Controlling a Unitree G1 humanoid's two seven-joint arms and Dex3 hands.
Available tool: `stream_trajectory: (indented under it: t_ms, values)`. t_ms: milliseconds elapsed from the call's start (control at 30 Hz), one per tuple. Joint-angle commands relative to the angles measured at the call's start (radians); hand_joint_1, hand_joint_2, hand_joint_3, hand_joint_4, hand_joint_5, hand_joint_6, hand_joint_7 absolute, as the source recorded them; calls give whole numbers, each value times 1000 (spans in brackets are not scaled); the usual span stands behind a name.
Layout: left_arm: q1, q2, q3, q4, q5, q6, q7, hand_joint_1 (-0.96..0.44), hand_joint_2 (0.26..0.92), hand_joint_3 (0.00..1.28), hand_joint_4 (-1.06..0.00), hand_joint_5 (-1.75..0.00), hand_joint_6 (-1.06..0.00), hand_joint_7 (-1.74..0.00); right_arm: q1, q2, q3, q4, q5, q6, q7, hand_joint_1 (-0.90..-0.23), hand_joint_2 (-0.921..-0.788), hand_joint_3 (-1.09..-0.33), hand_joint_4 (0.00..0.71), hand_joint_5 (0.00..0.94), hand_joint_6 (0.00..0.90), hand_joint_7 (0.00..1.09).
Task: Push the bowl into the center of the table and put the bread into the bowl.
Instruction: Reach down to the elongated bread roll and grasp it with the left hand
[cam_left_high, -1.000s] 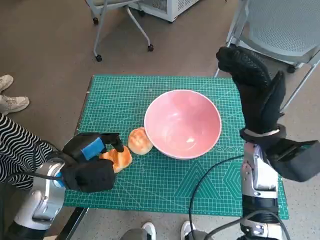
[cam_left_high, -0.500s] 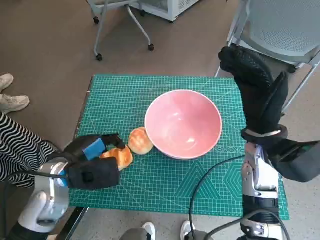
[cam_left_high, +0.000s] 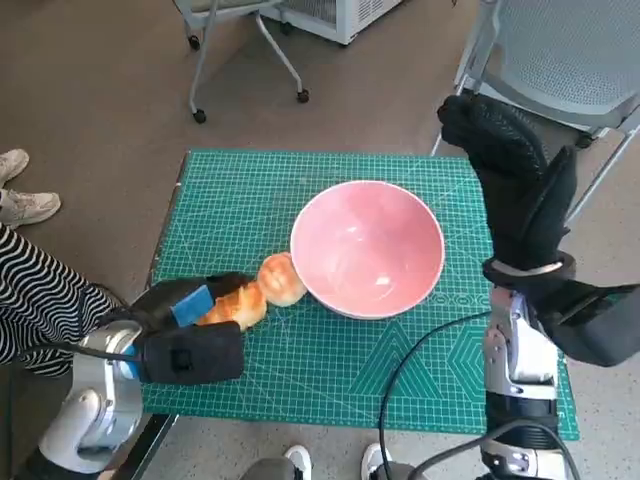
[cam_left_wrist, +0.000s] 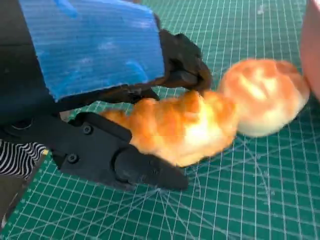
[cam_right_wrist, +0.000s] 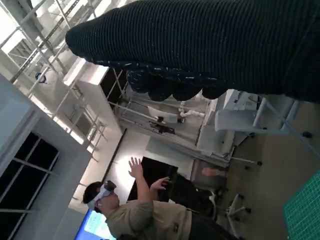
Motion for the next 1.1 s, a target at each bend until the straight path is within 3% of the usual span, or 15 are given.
stream_trajectory:
  t_ms: [33,433,533,667,700,733,800,833,900,933,1033,1100]
  values:
    - [19,0,-14,3,16,-3,-10,-625,897,0,-375,-50,-219,-101,20,1,-1,5,-6,15,-10,-673,-921,-666,175,1,3,643]
    - [27,-17,-19,15,38,-3,11,-568,880,0,-391,-43,-231,-71,25,0,0,-5,-5,25,-15,-675,-921,-664,175,1,4,643]
    - [25,-32,-15,28,45,-7,46,-463,860,0,-421,-54,-257,-76,26,0,1,-8,-6,28,-16,-675,-921,-662,175,1,4,643]
    - [36,-48,-10,50,60,-36,125,-249,836,1,-540,-111,-351,-116,29,0,2,-13,-8,30,-17,-675,-921,-661,176,1,5,643]
    - [40,-52,-7,57,64,-47,149,-26,867,29,-588,-515,-443,-173,30,0,3,-14,-9,31,-17,-675,-921,-661,176,1,5,642]
    - [46,-55,-3,68,67,-69,183,115,886,54,-609,-784,-486,-240,30,0,3,-15,-9,31,-17,-675,-921,-661,176,1,5,642]
    - [56,-57,6,86,67,-108,237,242,903,56,-652,-998,-538,-463,31,0,3,-15,-7,31,-15,-675,-921,-661,176,1,5,642]
    - [60,-57,10,94,65,-126,258,158,903,75,-665,-1119,-576,-650,31,0,3,-15,-6,32,-14,-675,-921,-660,176,1,5,642]
    - [68,-53,20,104,59,-167,298,103,867,156,-667,-1208,-598,-787,32,0,3,-16,-4,33,-13,-676,-921,-660,175,1,5,642]
    - [71,-52,26,106,55,-183,311,54,744,398,-665,-1324,-606,-962,33,1,4,-15,-4,32,-12,-676,-921,-661,175,0,5,641]
    - [78,-48,39,111,46,-217,331,20,662,563,-669,-1341,-585,-1168,34,2,5,-14,-3,32,-11,-677,-921,-661,175,0,4,641]
    - [78,-46,47,115,42,-230,335,12,642,601,-672,-1331,-579,-1230,34,2,5,-13,-4,31,-11,-677,-921,-661,175,0,4,641]
